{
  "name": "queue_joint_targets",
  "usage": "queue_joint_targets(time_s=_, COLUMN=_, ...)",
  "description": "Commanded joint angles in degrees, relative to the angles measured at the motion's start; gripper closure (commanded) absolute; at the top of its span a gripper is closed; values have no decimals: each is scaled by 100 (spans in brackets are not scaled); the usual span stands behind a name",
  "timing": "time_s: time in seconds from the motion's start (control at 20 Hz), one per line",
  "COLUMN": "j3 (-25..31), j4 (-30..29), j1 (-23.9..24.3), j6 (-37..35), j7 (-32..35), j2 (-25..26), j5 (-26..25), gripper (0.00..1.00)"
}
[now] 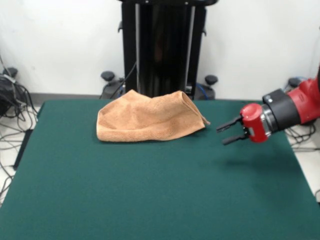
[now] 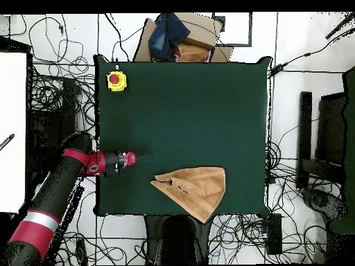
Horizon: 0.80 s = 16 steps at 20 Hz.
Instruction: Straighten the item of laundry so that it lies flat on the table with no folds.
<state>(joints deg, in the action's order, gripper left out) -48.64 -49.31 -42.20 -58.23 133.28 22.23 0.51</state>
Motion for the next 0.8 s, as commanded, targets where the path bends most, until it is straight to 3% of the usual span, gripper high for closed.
queue_joint_targets(time_s=0.05, j3=855, j4=-827, j1=-29, j6=-124, j7=1213, j2=-367, j5=379, gripper=0)
queue_joint_targets(time_s=0.25, j3=890, j4=-1271, j1=-98, j6=-137, j7=1082, j2=-563, j5=231, gripper=0)
queue_joint_targets(time_s=0.8, j3=832, j4=-1436, j1=-68, j6=-173, j7=1182, j2=-249, j5=162, gripper=0)
